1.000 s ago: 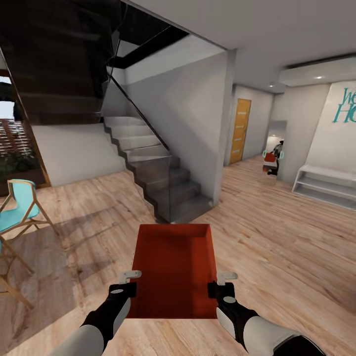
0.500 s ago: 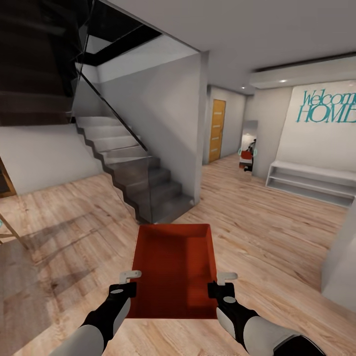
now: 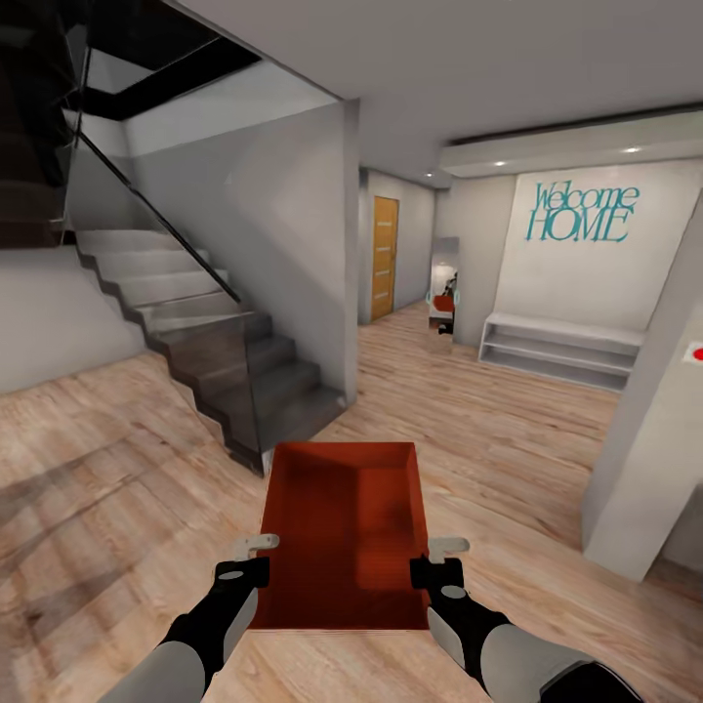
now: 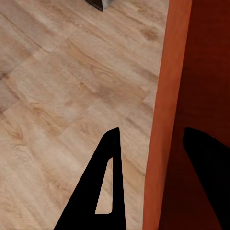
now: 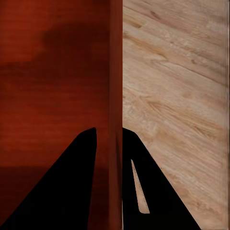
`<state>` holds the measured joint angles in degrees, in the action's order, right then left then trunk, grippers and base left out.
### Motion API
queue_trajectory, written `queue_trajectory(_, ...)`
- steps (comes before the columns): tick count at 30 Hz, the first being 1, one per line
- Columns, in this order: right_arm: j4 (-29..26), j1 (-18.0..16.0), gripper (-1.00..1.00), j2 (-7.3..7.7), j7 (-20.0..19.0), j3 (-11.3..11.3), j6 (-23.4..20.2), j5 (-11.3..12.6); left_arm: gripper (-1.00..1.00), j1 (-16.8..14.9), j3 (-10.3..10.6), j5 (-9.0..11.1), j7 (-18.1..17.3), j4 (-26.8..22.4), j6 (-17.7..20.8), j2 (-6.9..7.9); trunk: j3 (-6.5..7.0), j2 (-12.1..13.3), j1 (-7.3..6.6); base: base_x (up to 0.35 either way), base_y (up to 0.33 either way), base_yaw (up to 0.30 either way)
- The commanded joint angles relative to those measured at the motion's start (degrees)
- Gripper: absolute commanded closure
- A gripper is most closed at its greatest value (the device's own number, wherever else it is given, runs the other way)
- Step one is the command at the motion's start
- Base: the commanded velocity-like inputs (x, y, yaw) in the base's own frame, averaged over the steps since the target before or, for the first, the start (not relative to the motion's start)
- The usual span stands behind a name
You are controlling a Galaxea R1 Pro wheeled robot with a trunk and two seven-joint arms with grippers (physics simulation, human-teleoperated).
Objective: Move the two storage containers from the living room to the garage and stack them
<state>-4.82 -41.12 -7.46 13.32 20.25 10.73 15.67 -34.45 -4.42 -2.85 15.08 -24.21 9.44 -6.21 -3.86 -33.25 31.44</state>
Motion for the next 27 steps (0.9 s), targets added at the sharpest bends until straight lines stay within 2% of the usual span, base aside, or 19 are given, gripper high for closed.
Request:
queue_trajectory(1, 0.01, -0.09, 1.00, -0.01, 0.13, -1.17, 0.34, 0.41, 1.00, 0.00, -0.50, -0.57, 0.11, -0.13, 0.41, -0.03, -0.11, -0.09, 0.05, 0.315, 0.000, -0.283)
queue_trajectory(6, -0.01, -0.06, 1.00, -0.03, 0.17, -1.17, 0.35, 0.41, 1.00, 0.00, -0.50, -0.58, 0.09, -0.13, 0.41, -0.03, -0.11, -0.09, 0.05, 0.320, 0.000, -0.125)
queue_trajectory(27, -0.01, -0.09, 1.00, -0.02, 0.13, -1.17, 0.34, 0.41, 1.00, 0.00, -0.50, -0.58, 0.12, -0.13, 0.41, 0.05, -0.11, -0.09, 0.05, 0.322, 0.000, -0.002)
